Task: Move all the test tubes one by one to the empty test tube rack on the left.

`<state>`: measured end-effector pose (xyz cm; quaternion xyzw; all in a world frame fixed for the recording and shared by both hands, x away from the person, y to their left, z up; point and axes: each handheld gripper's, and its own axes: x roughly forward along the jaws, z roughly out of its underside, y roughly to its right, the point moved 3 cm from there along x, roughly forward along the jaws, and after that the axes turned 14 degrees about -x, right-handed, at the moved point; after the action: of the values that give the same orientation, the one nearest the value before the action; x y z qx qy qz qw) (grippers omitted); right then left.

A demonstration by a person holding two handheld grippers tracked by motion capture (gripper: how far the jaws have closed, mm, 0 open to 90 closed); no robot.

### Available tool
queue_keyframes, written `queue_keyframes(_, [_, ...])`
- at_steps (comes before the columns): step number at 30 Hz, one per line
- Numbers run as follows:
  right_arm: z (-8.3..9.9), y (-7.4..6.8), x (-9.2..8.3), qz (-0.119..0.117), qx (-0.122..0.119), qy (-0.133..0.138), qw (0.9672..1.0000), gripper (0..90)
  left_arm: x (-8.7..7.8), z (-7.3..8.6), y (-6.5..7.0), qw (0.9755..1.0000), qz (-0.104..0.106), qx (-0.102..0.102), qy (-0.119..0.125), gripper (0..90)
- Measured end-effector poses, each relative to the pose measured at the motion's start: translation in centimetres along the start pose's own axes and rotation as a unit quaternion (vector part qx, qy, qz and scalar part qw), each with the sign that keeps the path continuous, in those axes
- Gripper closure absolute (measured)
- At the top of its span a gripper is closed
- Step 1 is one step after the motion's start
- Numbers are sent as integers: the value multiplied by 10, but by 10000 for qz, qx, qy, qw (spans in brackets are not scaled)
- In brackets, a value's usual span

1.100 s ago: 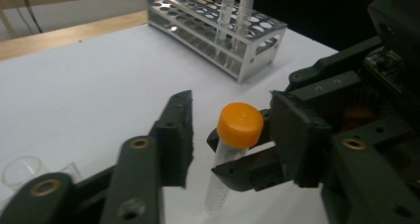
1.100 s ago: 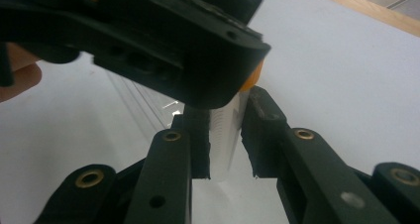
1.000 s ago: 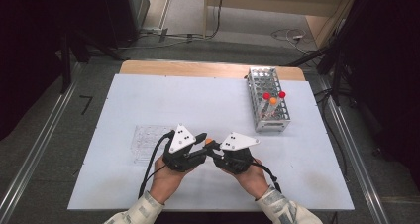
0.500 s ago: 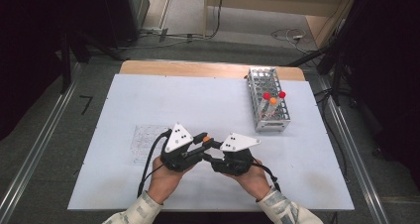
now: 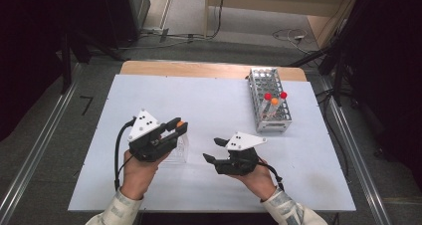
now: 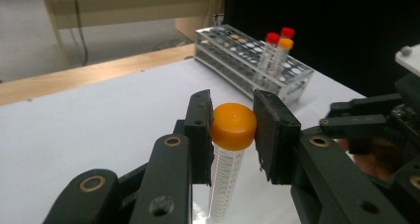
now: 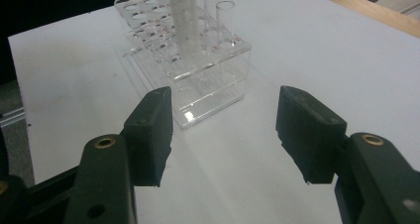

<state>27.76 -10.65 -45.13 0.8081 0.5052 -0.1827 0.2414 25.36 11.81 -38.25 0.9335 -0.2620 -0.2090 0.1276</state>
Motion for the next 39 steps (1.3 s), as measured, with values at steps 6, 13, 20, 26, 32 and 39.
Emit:
queue_keyframes(6, [1,3,-1,53,57,-12,10000,377,-10,-8,-19,9990,-401,-13,187,703])
queue_keyframes(13, [3,5,-1,74,96,-43,9999,378,-3,-8,-38,9962,-799,-23,351,703])
queue_keyframes(20, [3,5,0,78,129,-64,9999,379,5,-3,-47,9951,-924,-55,334,703])
queue_keyframes(26, [4,5,1,84,133,-71,9999,379,14,5,-53,9948,-996,-42,218,702])
queue_keyframes(32, [4,7,-1,106,121,-72,9998,380,22,17,-59,9946,-1037,-50,-44,701])
queue_keyframes(39, [5,8,-1,143,102,-76,9998,382,27,27,-61,9942,-1038,-110,-244,691])
